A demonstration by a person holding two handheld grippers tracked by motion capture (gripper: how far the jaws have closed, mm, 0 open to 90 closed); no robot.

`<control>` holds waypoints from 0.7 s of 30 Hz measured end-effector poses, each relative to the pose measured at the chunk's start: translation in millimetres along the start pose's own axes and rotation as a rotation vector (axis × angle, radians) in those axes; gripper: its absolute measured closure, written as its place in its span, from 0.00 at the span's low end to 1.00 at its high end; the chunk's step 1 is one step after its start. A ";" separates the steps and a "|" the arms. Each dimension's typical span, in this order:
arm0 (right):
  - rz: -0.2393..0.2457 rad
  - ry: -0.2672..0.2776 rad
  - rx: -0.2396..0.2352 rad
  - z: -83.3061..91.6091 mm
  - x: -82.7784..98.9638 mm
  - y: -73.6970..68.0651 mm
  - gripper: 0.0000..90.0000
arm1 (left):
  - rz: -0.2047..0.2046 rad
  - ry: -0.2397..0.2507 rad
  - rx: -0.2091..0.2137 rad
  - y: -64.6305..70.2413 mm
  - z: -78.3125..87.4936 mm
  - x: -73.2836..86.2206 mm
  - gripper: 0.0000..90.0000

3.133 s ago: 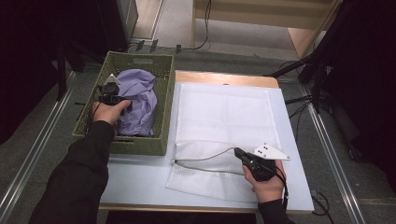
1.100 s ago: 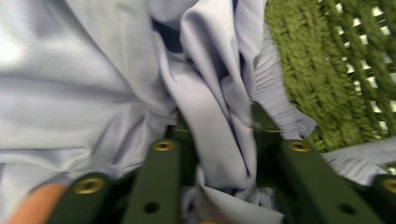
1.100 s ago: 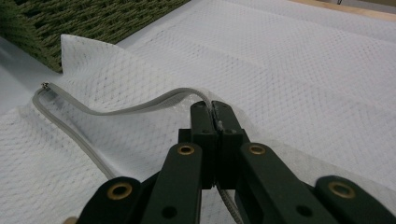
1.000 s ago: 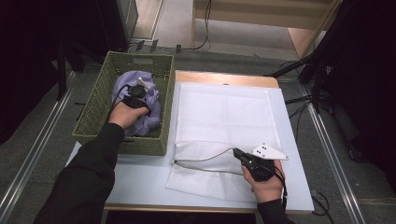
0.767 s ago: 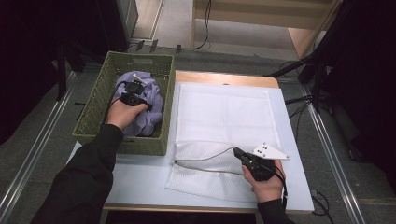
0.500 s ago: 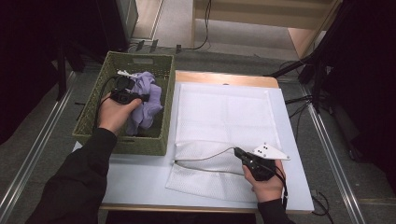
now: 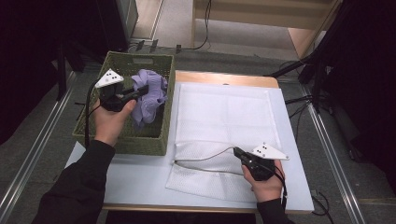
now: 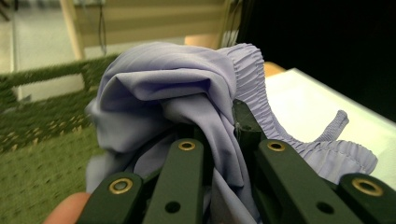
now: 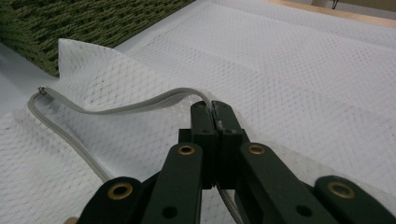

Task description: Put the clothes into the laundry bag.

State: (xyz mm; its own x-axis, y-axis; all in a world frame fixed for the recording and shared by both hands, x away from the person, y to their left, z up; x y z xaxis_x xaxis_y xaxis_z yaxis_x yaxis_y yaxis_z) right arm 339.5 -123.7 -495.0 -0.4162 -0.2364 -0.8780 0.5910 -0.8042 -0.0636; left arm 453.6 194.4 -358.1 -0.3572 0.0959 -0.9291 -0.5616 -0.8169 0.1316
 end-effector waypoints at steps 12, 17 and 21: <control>0.004 0.005 0.001 0.6 -1.1 0.2 1.00 | -0.027 0.084 0.152 58.2 18.6 -15.6 0.94; 0.002 0.004 0.001 0.3 -1.2 -0.1 1.00 | -0.046 0.091 0.220 89.1 22.1 -9.2 0.94; 0.000 0.008 0.001 0.8 -2.0 0.8 1.00 | -0.035 0.103 0.282 113.4 25.1 -5.3 0.94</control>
State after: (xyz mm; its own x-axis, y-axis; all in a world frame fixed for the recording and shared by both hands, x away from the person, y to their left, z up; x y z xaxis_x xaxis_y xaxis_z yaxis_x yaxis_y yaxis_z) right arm 340.3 -124.3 -492.9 -0.4106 -0.2325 -0.8817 0.5902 -0.8048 -0.0626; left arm 373.0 115.5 -329.5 -0.2645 0.0509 -0.9630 -0.7627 -0.6222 0.1766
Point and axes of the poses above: each handheld gripper's, and its own axes: z roughly backward along the jaws, x roughly out of its underside, y roughly to its right, the point moved 10 cm from there along -z, roughly forward along the jaws, and after that the axes turned 2 degrees about z, right-handed, at the moved point
